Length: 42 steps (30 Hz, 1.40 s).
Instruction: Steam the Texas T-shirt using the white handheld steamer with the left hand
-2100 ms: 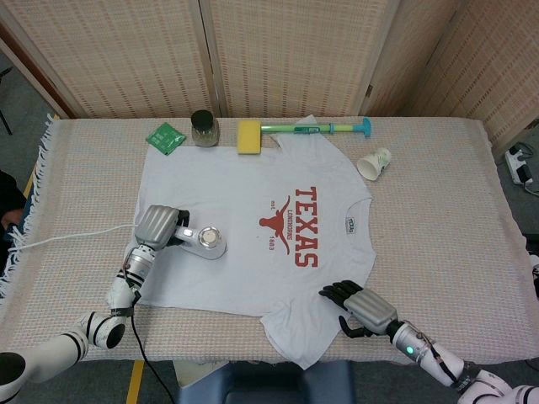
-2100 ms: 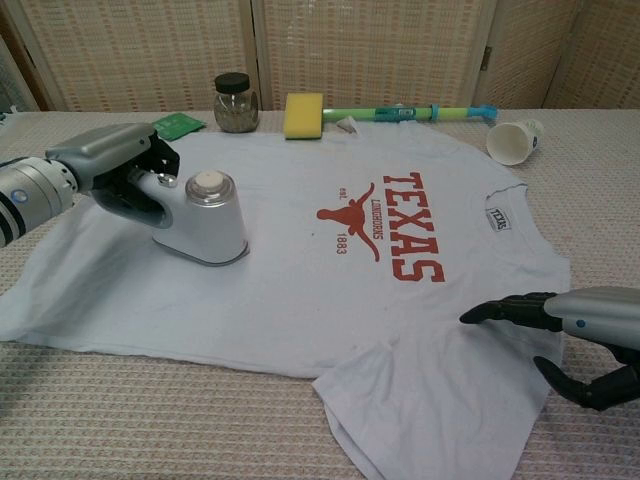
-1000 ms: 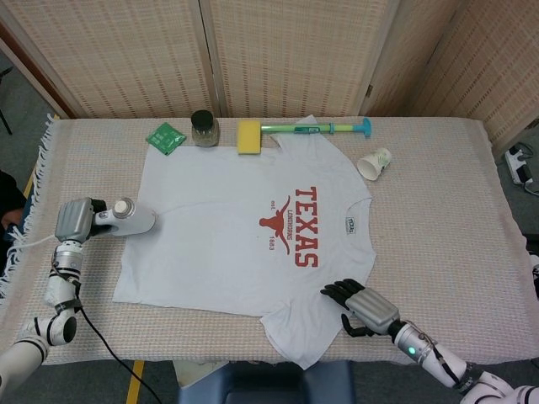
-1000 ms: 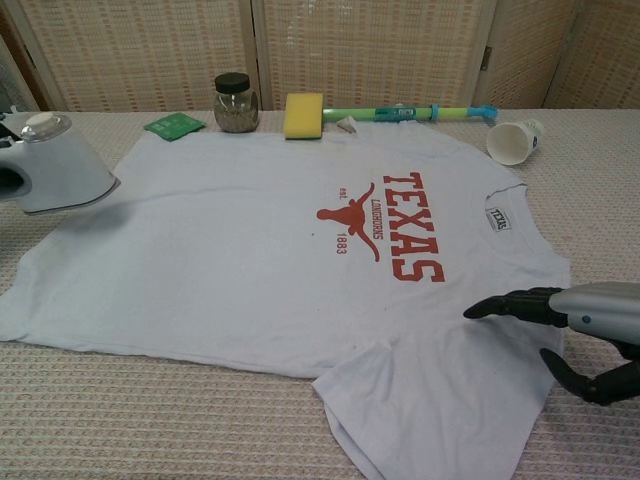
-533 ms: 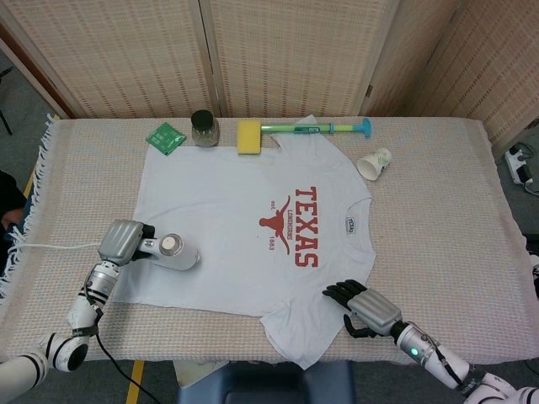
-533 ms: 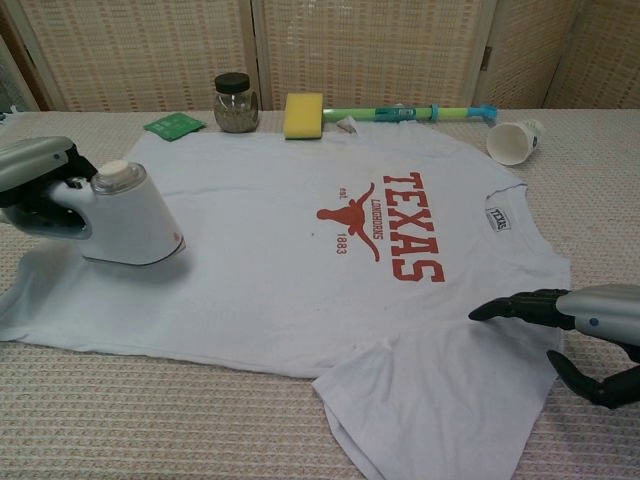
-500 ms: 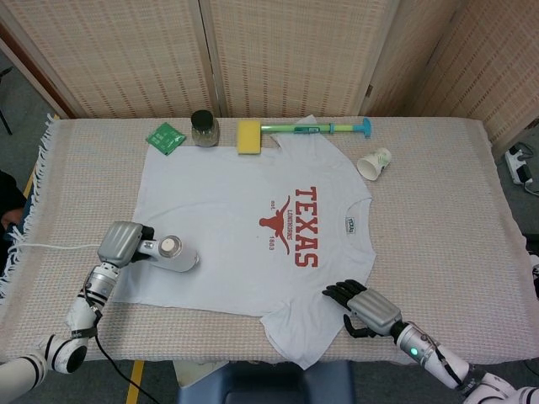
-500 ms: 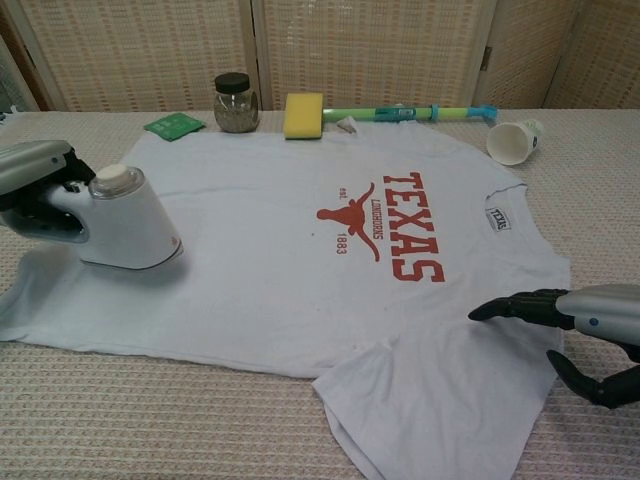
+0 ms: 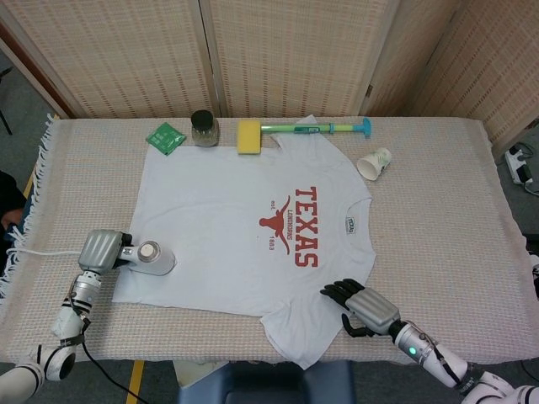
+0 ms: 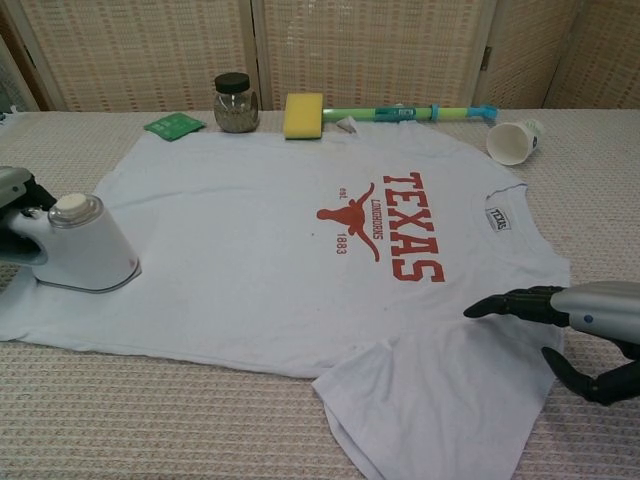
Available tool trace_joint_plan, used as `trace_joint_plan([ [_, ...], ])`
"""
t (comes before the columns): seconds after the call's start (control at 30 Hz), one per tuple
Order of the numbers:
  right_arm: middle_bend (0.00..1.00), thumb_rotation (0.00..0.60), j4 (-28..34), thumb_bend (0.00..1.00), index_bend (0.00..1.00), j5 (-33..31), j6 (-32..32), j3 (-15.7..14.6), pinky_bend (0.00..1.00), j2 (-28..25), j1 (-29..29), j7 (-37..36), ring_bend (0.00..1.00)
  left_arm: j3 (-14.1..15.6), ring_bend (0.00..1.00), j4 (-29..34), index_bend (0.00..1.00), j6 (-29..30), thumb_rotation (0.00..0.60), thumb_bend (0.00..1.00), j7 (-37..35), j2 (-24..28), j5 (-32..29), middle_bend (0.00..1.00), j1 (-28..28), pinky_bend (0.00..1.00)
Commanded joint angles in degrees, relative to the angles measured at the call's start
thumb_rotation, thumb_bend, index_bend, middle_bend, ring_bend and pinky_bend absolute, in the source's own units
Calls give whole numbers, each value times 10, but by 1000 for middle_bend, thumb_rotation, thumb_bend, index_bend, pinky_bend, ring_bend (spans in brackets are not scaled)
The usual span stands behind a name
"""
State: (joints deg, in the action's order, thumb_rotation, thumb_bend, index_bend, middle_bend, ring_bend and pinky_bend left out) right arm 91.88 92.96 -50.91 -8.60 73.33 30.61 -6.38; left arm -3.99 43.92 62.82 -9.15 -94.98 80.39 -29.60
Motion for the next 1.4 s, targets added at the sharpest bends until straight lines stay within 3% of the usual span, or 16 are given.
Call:
trace_joint_plan([
  [0.03, 36, 324, 2, 810, 0, -2, -1, 0, 0, -1, 0, 3, 0, 3, 853, -75, 978, -10, 600, 374, -25, -28, -4, 1000, 9, 793],
  [0.2, 37, 324, 7, 812, 0, -5, -2, 0, 0, -3, -1, 9, 0, -14, 849, -141, 976, -35, 600, 373, -54, -34, -22, 1000, 7, 793],
  [0.33, 37, 324, 12, 812, 0, -6, -5, 0, 0, -6, -3, 13, 0, -41, 847, -145, 975, -40, 600, 374, -79, -27, -41, 1000, -3, 793],
  [0.5, 37, 323, 15, 813, 0, -2, -10, -2, 0, -8, -5, 13, 0, -67, 846, -76, 973, -21, 600, 373, -88, -13, -46, 1000, -25, 794],
  [0.67, 37, 324, 15, 813, 0, 2, -16, -5, 0, -12, -7, 9, 0, -74, 846, 4, 973, -6, 600, 374, -29, -16, -29, 1000, -57, 793],
  [0.83, 37, 325, 12, 812, 0, 3, -20, -7, 0, -13, -9, 3, 0, -83, 846, 34, 973, -18, 600, 373, 36, -45, -27, 1000, -97, 793],
  [1.07, 37, 326, 9, 814, 0, 6, -26, -9, 0, -14, -13, -2, 0, -95, 846, -6, 974, -53, 600, 374, 85, -101, -43, 1000, -139, 793],
  [1.4, 37, 324, 11, 815, 0, 3, -26, -8, 0, -14, -14, 1, 0, -127, 846, -132, 975, -104, 600, 373, 120, -166, -97, 1000, -169, 793],
])
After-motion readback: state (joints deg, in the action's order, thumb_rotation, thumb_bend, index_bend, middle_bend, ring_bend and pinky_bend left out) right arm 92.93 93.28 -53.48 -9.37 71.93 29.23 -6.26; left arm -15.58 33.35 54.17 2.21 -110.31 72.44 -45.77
